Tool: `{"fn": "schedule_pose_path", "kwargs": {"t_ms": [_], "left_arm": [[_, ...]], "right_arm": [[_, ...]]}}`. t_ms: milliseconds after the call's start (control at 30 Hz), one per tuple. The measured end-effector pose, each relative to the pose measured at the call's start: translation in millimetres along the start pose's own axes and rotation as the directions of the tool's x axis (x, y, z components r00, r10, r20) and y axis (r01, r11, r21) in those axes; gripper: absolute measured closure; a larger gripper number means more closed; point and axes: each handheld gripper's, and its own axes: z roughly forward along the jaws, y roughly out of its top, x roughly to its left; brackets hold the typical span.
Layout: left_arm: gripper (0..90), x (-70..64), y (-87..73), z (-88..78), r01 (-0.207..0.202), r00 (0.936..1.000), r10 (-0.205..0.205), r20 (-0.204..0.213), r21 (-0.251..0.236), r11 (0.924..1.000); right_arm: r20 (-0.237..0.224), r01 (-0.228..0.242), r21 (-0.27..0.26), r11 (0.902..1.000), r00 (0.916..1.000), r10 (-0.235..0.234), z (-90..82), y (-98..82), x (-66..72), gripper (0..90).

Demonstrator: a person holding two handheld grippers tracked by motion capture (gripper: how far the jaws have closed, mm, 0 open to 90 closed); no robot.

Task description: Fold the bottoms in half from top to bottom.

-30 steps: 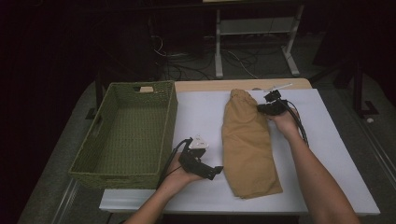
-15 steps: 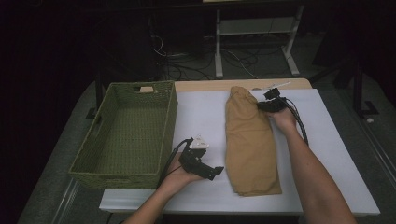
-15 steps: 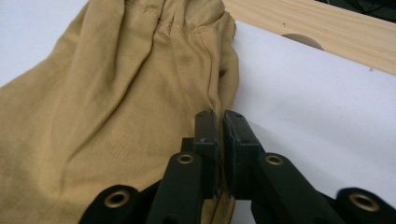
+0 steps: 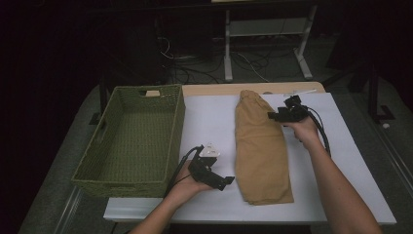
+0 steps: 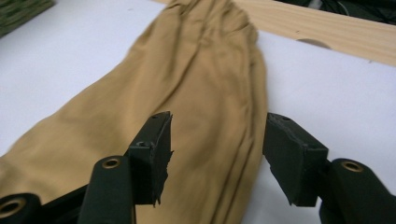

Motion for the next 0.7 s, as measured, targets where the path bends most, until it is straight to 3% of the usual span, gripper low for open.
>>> {"fn": "schedule_pose_path", "kwargs": {"t_ms": [433,700], "left_arm": [[0.1,-1.5,0.1,-2.0,-0.002,0.9999,0.002,-0.012,-0.011,0.9999],[0.1,-4.6,0.1,-1.5,-0.019,0.9998,0.019,-0.01,-0.003,0.9998]], "right_arm": [[-0.083,0.06,-0.011,0.9982,0.9947,-0.06,-37.0,-31.2,23.3,38.4],[-0.112,0.098,0.028,0.9948,0.9892,-0.094,-60.8,-48.9,37.5,39.9]]}}
